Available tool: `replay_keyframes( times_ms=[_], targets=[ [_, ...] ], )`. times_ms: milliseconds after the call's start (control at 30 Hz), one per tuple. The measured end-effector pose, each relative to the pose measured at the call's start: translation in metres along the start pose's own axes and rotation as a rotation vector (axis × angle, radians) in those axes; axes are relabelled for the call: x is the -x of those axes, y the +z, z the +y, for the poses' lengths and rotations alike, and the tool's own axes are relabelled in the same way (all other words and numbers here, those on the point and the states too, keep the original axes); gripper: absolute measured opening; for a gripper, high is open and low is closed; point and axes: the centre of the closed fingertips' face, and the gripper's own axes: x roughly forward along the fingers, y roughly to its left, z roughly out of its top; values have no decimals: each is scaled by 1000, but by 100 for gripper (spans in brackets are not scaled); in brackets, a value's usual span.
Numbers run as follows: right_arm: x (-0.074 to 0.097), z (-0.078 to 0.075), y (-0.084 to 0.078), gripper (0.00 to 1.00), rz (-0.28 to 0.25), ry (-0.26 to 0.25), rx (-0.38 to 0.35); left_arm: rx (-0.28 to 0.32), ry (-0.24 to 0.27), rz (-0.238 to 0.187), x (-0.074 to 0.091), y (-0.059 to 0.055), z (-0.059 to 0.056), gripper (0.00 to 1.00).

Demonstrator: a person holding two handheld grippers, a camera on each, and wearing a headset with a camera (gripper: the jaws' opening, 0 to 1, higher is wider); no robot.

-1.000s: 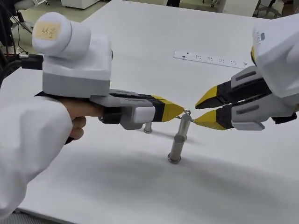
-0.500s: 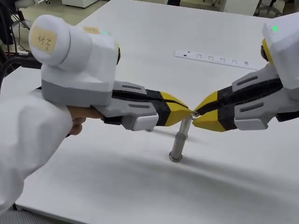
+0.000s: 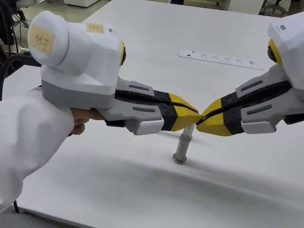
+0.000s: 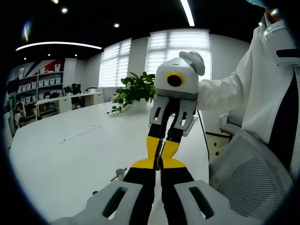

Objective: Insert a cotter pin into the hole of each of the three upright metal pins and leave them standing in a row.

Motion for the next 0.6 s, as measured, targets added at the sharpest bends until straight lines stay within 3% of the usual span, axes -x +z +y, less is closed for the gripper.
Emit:
replay_keyframes(
  times_ms=[233, 367, 500, 600],
  targets=[
    [3, 4, -5, 0, 40, 30, 41, -40, -46, 50, -2, -7, 1, 0],
    [6, 10, -8, 0, 60, 66, 23, -50, -78, 68, -3, -10, -3, 0],
    [8, 12, -10, 0, 66, 70, 3, -56, -87, 74, -6, -11, -8, 0],
    [8, 14, -13, 0, 72, 68, -3, -40, -92, 104, -6, -18, -8, 0]
  ],
)
